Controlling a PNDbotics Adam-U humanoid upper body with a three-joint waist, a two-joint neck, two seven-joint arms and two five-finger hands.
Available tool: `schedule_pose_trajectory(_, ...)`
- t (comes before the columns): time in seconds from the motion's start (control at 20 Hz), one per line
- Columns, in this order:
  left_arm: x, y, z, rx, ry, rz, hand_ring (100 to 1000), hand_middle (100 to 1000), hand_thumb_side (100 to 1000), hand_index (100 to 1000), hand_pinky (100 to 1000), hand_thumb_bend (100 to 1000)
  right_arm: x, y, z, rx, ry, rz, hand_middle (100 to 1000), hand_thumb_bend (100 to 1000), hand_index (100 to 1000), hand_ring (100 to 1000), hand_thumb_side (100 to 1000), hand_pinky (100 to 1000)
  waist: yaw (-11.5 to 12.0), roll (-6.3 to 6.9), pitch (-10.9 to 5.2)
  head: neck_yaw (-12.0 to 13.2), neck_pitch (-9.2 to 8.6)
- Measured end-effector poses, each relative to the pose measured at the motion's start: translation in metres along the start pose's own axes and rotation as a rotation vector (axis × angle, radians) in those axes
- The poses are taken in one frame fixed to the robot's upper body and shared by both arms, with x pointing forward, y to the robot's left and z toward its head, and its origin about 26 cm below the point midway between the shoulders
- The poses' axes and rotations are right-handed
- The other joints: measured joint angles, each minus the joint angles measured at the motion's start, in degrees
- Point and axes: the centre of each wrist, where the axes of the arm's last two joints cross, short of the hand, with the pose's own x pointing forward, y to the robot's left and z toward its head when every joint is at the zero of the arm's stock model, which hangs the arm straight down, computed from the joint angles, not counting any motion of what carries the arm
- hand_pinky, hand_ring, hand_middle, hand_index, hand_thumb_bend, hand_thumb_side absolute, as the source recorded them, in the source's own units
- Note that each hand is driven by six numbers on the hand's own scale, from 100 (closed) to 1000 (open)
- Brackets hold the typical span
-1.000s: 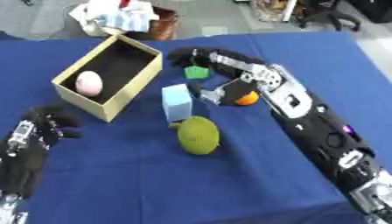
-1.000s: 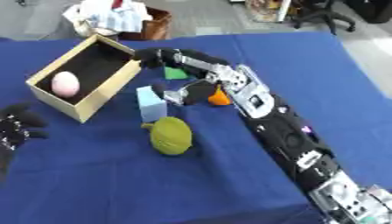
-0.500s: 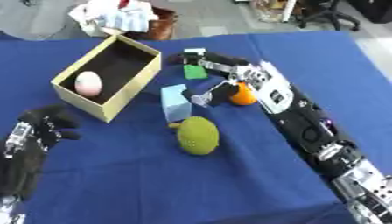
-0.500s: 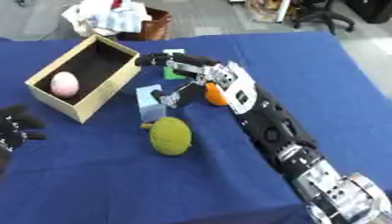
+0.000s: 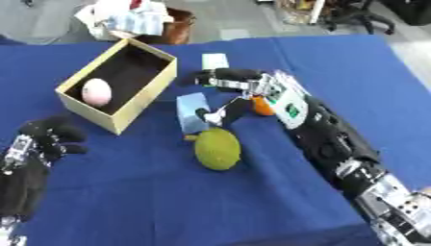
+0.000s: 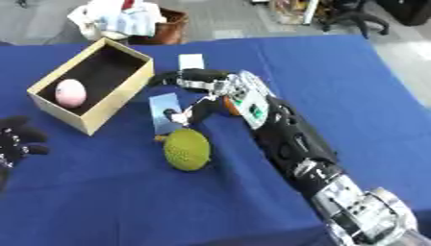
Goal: Pick up objects on the table and place them in the box.
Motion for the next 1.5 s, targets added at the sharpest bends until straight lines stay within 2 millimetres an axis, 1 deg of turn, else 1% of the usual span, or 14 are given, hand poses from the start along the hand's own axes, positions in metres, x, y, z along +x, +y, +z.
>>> schedule_pose_trajectory(0.45,0.000,0.000,0.000,-0.002,-0.001,0.000,686,612,907,811,635,100,0.003,0.007,-0.009,0.042,0.002,0.107,1000,100,1000,1000,417,1000,0.06,0.00,0.00,-0.41,-0.05)
schedule_pose_trajectory(0.55,0.000,0.000,0.000,-0.002,-0.001,0.000,686,612,906,811,635,100,0.003,0.009,-0.010,0.053,0.001,0.129,1000,100,1000,1000,360,986,0.08,0.00,0.00,-0.45,-0.21)
schedule_pose_trajectory(0.65,0.000,0.000,0.000,-0.002,-0.001,0.000,686,612,907,811,635,100,0.003,0.011,-0.011,0.060,0.001,0.150,1000,100,1000,996,331,972,0.11,0.00,0.00,-0.48,-0.31)
schedule_pose_trajectory(0.7,0.000,0.000,0.000,-0.002,-0.001,0.000,686,612,907,811,635,100,0.002,0.012,-0.011,0.064,0.001,0.160,1000,100,1000,975,290,951,0.11,0.00,0.00,-0.49,-0.31)
schedule_pose_trajectory(0.8,0.000,0.000,0.000,-0.003,-0.001,0.000,686,612,909,811,635,100,0.001,0.012,-0.012,0.067,-0.001,0.179,983,100,1000,945,239,922,0.11,0.00,0.00,-0.60,-0.31)
schedule_pose_trajectory(0.85,0.000,0.000,0.000,-0.003,-0.001,0.000,686,612,909,811,635,100,0.001,0.012,-0.012,0.068,-0.003,0.190,980,100,1000,940,239,917,0.11,0.00,0.00,-0.68,-0.31)
schedule_pose_trajectory(1.05,0.000,0.000,0.000,-0.004,0.000,0.000,686,612,910,811,635,100,-0.001,0.013,-0.013,0.064,-0.017,0.226,905,100,1000,806,237,796,0.18,0.00,0.00,-0.93,-0.32)
schedule_pose_trajectory(1.1,0.000,0.000,0.000,-0.004,0.000,0.000,686,612,910,812,635,100,0.000,0.012,-0.014,0.059,-0.025,0.236,865,100,1000,722,232,766,0.19,0.00,0.00,-0.95,-0.32)
schedule_pose_trajectory(1.2,0.000,0.000,0.000,-0.004,0.000,0.000,686,612,910,812,635,100,0.000,0.010,-0.015,0.046,-0.045,0.254,839,100,1000,655,227,750,0.21,0.00,0.00,-0.97,-0.32)
schedule_pose_trajectory(1.35,0.000,0.000,0.000,-0.004,0.000,0.000,686,611,908,812,635,100,0.001,0.010,-0.016,0.026,-0.076,0.267,826,100,1000,642,221,750,0.25,0.00,0.00,-0.99,-0.32)
schedule_pose_trajectory(1.5,0.000,0.000,0.000,-0.005,0.000,0.000,686,611,907,812,635,100,0.006,0.000,-0.020,-0.001,-0.111,0.289,821,100,1000,635,216,749,0.45,0.00,0.00,-1.19,-0.32)
